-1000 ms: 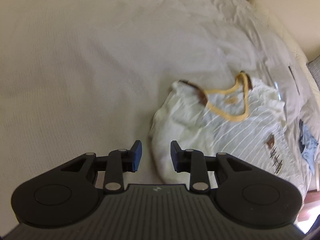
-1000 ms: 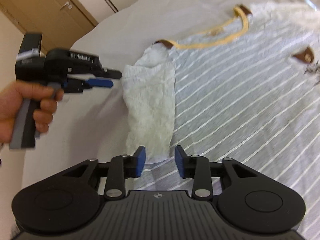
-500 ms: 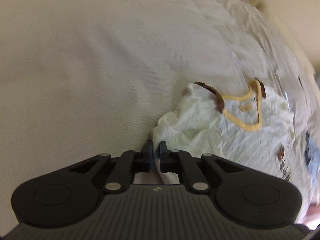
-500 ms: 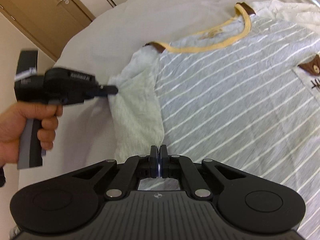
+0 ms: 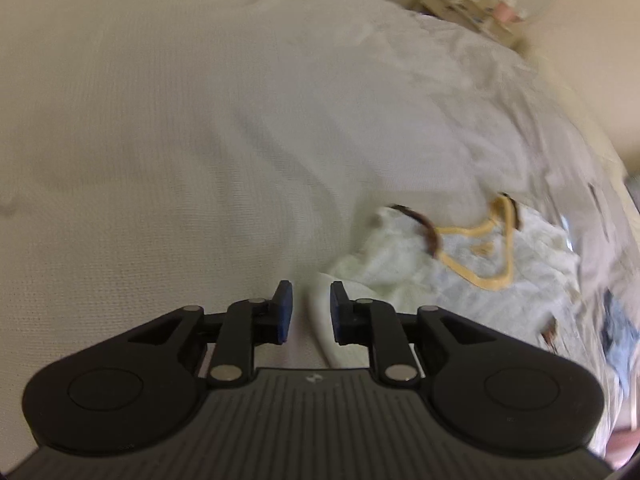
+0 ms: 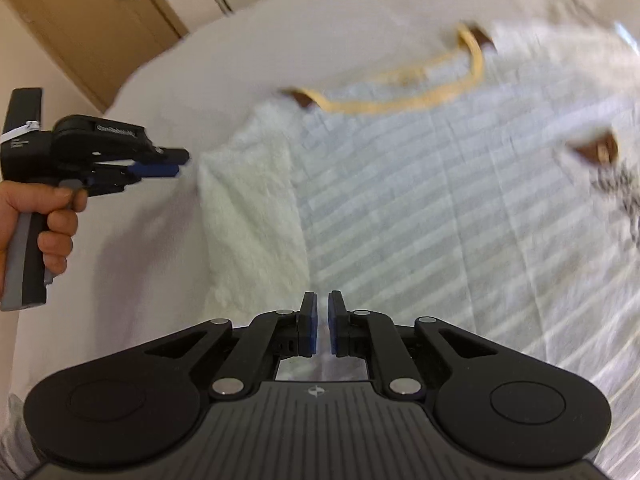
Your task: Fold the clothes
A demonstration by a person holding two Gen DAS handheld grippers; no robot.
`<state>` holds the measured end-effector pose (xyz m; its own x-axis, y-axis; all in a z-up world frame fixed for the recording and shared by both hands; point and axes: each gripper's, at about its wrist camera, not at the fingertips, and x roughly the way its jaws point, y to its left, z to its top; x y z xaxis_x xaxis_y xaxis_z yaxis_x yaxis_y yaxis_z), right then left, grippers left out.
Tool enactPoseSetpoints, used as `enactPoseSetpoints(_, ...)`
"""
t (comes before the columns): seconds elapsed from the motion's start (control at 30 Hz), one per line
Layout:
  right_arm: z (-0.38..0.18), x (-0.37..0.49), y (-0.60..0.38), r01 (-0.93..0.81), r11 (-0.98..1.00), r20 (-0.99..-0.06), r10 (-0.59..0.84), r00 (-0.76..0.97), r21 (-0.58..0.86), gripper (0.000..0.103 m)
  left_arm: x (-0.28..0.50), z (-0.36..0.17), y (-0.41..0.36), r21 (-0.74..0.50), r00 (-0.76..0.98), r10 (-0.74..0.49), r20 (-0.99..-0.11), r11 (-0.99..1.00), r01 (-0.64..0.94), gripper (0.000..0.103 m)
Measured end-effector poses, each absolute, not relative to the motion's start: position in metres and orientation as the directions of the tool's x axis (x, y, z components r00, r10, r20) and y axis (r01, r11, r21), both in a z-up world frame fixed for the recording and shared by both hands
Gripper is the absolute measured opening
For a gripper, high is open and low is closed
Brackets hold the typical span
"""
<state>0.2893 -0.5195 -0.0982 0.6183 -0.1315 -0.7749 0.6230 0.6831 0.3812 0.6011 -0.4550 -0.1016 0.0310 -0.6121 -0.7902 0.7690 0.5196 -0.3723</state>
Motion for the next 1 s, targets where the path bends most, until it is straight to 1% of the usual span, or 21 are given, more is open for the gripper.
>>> enactPoseSetpoints(0.03,-0.095,0.293,-0.517,0.598,0.702,-0.761,-0.122,0.637,0.388,0.021,0.595,-0.100,-0.456,-0.369,0.014,-0.615,-0.788,0.491,0.789,0.015)
enactPoseSetpoints(0.1,-0.096,0.302,-0.513,0.541,0.732,-0.744,-0.071,0.664,0.413,0.024,0.583,-0.107,-0.465,-0.351,-0.020,-0.601,-0.799,0.438,0.828,0.015)
enactPoseSetpoints(0.17,-0.104,0.314,-0.508,0.495,0.754,-0.739,-0.018,0.673,0.432,0.024,0.578,-0.118,-0.475,-0.332,-0.038,-0.589,-0.807,0.400,0.855,0.015)
enactPoseSetpoints(0.27,-0.118,0.327,-0.503,0.459,0.777,-0.753,0.029,0.657,0.430,0.024,0.587,-0.134,-0.489,-0.271,-0.002,-0.573,-0.819,0.384,0.883,0.014)
enactPoseSetpoints(0.3,-0.123,0.330,-0.501,0.457,0.780,-0.760,0.038,0.648,0.428,0.024,0.594,-0.139,-0.492,-0.260,0.012,-0.570,-0.822,0.394,0.882,0.009)
enactPoseSetpoints(0.33,-0.127,0.331,-0.500,0.457,0.783,-0.766,0.039,0.641,0.423,0.023,0.602,-0.141,-0.492,-0.256,0.026,-0.569,-0.822,0.409,0.876,0.006)
enactPoseSetpoints(0.4,-0.131,0.329,-0.500,0.459,0.783,-0.773,0.042,0.633,0.419,0.023,0.615,-0.139,-0.491,-0.247,0.060,-0.572,-0.818,0.443,0.862,0.006)
enactPoseSetpoints(0.47,-0.128,0.324,-0.499,0.464,0.780,-0.777,0.044,0.628,0.420,0.023,0.620,-0.129,-0.486,-0.242,0.087,-0.582,-0.808,0.464,0.852,0.011)
enactPoseSetpoints(0.5,-0.125,0.321,-0.498,0.466,0.781,-0.780,0.044,0.625,0.417,0.024,0.618,-0.123,-0.482,-0.243,0.093,-0.590,-0.802,0.464,0.852,0.016)
enactPoseSetpoints(0.57,-0.121,0.317,-0.492,0.458,0.789,-0.786,0.050,0.616,0.409,0.024,0.605,-0.107,-0.472,-0.233,0.094,-0.607,-0.789,0.437,0.869,0.019)
enactPoseSetpoints(0.6,-0.120,0.315,-0.489,0.455,0.792,-0.790,0.057,0.610,0.408,0.024,0.596,-0.100,-0.466,-0.238,0.077,-0.616,-0.784,0.413,0.879,0.022)
enactPoseSetpoints(0.7,-0.121,0.310,-0.483,0.455,0.787,-0.797,0.076,0.599,0.417,0.024,0.553,-0.094,-0.451,-0.260,-0.026,-0.606,-0.795,0.301,0.918,0.023)
enactPoseSetpoints(0.8,-0.120,0.302,-0.476,0.461,0.783,-0.803,0.080,0.591,0.417,0.023,0.512,-0.113,-0.433,-0.225,-0.083,-0.531,-0.843,0.207,0.952,0.023)
enactPoseSetpoints(0.9,-0.121,0.293,-0.474,0.469,0.778,-0.805,0.078,0.588,0.417,0.023,0.484,-0.129,-0.409,-0.163,-0.066,-0.470,-0.880,0.169,0.972,0.023)
enactPoseSetpoints(1.0,-0.117,0.279,-0.475,0.483,0.767,-0.804,0.072,0.591,0.424,0.024,0.474,-0.129,-0.382,-0.146,-0.043,-0.438,-0.898,0.204,0.968,0.023)
